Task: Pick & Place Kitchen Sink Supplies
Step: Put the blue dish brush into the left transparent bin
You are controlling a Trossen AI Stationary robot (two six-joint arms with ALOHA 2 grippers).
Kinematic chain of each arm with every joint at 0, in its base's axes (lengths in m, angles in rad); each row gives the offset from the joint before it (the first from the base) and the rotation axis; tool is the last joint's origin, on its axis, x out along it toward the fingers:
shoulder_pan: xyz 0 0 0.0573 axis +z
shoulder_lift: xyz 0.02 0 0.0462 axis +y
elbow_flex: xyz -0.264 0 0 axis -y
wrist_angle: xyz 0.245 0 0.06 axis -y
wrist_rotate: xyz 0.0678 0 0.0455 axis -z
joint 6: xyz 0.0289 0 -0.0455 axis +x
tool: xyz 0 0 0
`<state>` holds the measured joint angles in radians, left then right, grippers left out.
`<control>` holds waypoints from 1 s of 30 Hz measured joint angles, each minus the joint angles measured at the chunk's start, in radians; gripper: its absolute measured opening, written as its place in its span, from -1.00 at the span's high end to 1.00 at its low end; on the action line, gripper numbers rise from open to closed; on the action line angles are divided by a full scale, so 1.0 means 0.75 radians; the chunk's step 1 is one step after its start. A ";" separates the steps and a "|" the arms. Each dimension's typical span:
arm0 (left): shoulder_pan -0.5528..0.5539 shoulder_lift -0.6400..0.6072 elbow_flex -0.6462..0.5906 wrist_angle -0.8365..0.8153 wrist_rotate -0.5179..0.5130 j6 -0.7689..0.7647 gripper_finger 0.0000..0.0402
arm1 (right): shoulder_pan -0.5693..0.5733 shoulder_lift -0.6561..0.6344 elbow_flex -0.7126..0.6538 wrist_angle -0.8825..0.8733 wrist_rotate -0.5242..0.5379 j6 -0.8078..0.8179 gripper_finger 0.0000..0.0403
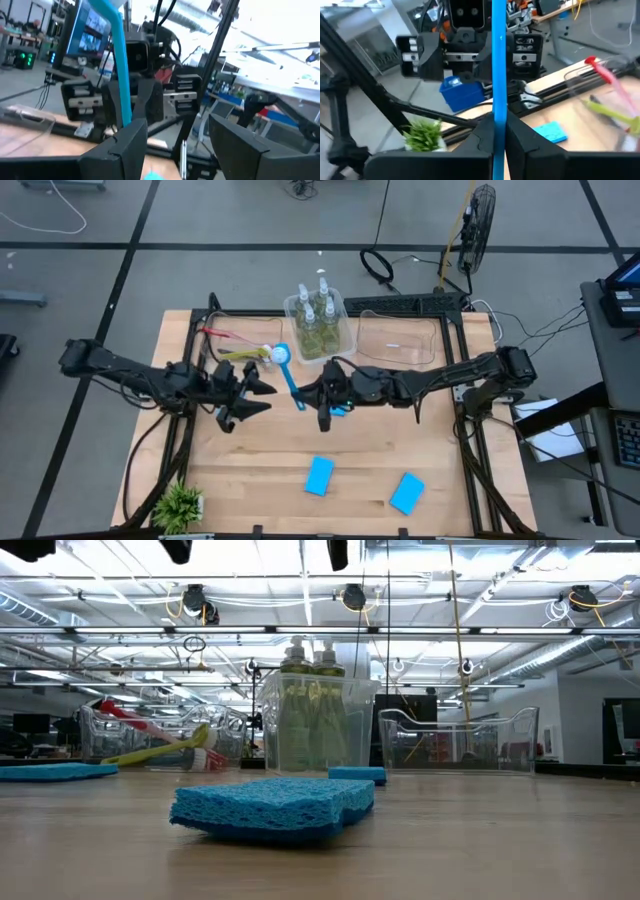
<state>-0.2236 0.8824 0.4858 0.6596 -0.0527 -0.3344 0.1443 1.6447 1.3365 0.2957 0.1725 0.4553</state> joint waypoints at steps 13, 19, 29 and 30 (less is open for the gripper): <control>0.066 0.283 0.057 0.279 -0.035 -0.054 -0.06 | -0.010 0.002 0.000 0.022 -0.128 0.162 0.95; 0.074 0.369 0.132 0.271 -0.034 -0.034 -0.06 | -0.010 0.002 0.000 0.019 -0.128 0.170 0.95; 0.074 0.404 0.190 0.210 -0.064 -0.046 0.07 | -0.008 0.002 0.000 -0.002 -0.129 0.159 0.95; 0.074 0.402 0.190 0.209 -0.070 -0.046 0.13 | -0.008 0.002 0.000 -0.003 -0.129 0.159 0.95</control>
<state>-0.1684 1.1843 0.6281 0.8166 -0.1055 -0.3687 0.1387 1.6463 1.3365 0.2935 0.0757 0.5742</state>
